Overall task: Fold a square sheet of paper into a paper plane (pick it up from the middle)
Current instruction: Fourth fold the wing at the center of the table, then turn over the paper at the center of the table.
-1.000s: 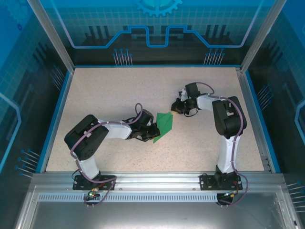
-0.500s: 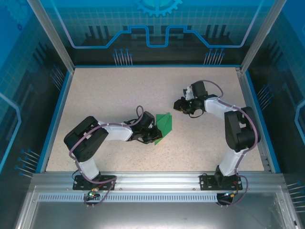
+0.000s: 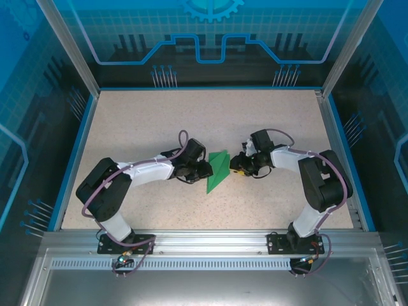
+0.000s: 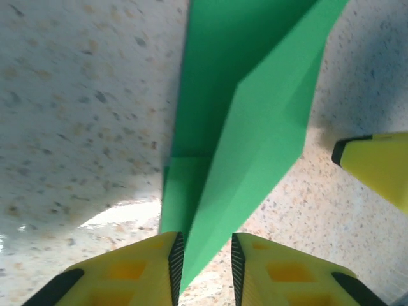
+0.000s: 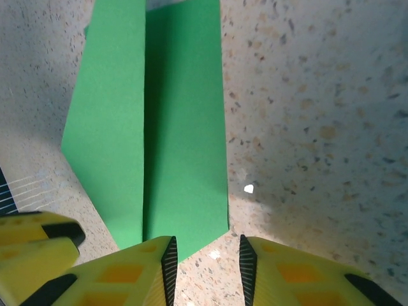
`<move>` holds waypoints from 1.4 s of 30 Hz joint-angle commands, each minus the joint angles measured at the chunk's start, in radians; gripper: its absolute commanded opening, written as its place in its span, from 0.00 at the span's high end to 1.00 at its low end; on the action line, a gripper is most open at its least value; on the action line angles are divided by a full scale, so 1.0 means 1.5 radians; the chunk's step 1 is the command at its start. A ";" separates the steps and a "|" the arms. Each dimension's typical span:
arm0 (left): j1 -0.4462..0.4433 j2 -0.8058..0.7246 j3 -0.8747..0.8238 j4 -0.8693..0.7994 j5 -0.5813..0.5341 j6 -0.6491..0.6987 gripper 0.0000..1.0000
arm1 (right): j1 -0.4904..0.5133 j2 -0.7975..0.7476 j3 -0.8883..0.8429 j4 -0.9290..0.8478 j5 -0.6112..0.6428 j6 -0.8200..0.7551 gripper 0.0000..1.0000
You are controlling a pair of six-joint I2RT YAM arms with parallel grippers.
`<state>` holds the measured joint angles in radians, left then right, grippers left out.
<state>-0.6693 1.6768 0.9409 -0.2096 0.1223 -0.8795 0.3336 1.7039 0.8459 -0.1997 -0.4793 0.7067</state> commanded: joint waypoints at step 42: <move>0.007 0.151 0.131 -0.109 -0.009 0.093 0.72 | 0.037 0.055 0.010 0.055 -0.018 0.039 0.69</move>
<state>-0.6609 1.8713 1.1183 -0.3481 0.1081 -0.7563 0.3710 1.7618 0.8444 -0.1280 -0.4866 0.7528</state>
